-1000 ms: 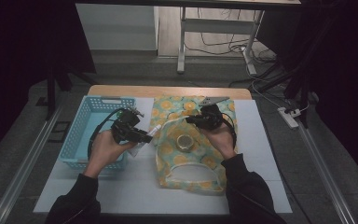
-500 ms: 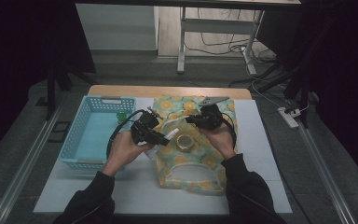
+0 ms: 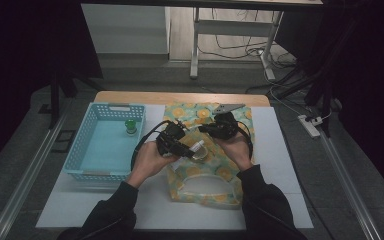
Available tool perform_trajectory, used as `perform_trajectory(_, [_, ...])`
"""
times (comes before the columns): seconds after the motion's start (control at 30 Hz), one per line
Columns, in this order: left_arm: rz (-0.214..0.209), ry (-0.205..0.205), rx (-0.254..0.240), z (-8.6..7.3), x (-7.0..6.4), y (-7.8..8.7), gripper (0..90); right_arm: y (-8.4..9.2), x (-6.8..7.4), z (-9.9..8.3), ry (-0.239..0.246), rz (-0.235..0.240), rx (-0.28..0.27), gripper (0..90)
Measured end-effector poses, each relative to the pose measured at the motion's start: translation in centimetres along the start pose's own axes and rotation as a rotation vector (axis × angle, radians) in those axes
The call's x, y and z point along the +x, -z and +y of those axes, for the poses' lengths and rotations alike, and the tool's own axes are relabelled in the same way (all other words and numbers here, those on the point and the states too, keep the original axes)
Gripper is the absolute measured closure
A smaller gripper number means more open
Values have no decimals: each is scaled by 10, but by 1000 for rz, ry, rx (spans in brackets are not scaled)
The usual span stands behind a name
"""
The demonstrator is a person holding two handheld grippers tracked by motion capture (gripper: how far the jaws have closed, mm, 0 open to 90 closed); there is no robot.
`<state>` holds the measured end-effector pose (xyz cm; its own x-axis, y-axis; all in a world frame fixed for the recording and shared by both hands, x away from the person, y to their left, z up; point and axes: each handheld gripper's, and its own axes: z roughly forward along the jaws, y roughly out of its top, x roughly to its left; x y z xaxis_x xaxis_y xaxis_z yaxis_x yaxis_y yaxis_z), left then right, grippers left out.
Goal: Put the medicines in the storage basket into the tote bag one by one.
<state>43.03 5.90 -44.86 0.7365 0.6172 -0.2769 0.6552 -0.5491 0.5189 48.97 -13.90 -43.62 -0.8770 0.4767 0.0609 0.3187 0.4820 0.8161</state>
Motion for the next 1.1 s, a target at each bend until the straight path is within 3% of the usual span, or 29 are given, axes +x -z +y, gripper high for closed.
perform_trajectory(0.67, [132, 43, 3, 9, 19, -29, 686, -2, 3, 1, 5, 1, 4, 896])
perform_trajectory(1.1, [187, 96, 29, 11, 33, -40, 683, -7, 5, -1, 16, -2, 22, 896])
